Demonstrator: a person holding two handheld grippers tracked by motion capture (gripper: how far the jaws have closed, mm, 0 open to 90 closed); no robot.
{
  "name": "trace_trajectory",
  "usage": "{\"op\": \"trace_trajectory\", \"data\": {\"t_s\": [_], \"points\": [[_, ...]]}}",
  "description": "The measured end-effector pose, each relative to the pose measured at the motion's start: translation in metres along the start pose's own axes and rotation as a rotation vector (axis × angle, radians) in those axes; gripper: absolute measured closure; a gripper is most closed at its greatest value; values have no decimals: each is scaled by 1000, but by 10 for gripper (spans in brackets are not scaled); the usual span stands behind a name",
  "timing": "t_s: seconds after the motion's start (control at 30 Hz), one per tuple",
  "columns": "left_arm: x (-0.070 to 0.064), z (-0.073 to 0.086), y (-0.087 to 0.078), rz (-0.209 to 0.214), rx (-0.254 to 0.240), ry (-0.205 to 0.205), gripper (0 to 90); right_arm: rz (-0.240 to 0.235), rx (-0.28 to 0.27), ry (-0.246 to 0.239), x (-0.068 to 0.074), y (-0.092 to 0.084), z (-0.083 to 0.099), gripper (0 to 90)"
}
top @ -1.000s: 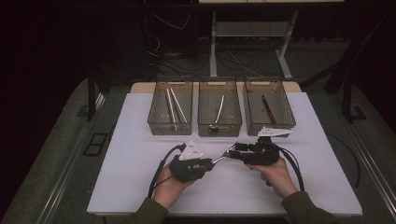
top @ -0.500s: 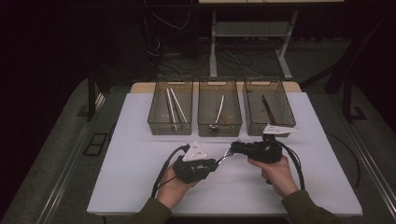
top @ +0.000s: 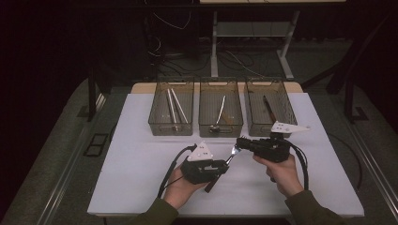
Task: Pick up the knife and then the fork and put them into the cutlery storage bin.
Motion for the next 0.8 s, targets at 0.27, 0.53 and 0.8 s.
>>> {"op": "trace_trajectory", "data": {"t_s": [0.27, 0.53, 0.8], "points": [[9, 10, -20, 30, -31, 29, 533, 32, -27, 6, -8, -14, -6, 868], [29, 37, -51, -43, -33, 29, 372, 87, -33, -5, -19, -26, -9, 867], [38, 68, -69, -89, -7, 13, 226, 132, -24, -22, -27, -31, -11, 868]]}}
Point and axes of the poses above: each handheld gripper's, and its own axes: y roughly forward along the jaws, z roughly out of its underside, x roughly to its left, the point moved 6 cm from there along y, roughly forward along the jaws, and after that the axes turned 8 degrees about y, right-handed, at the moved point
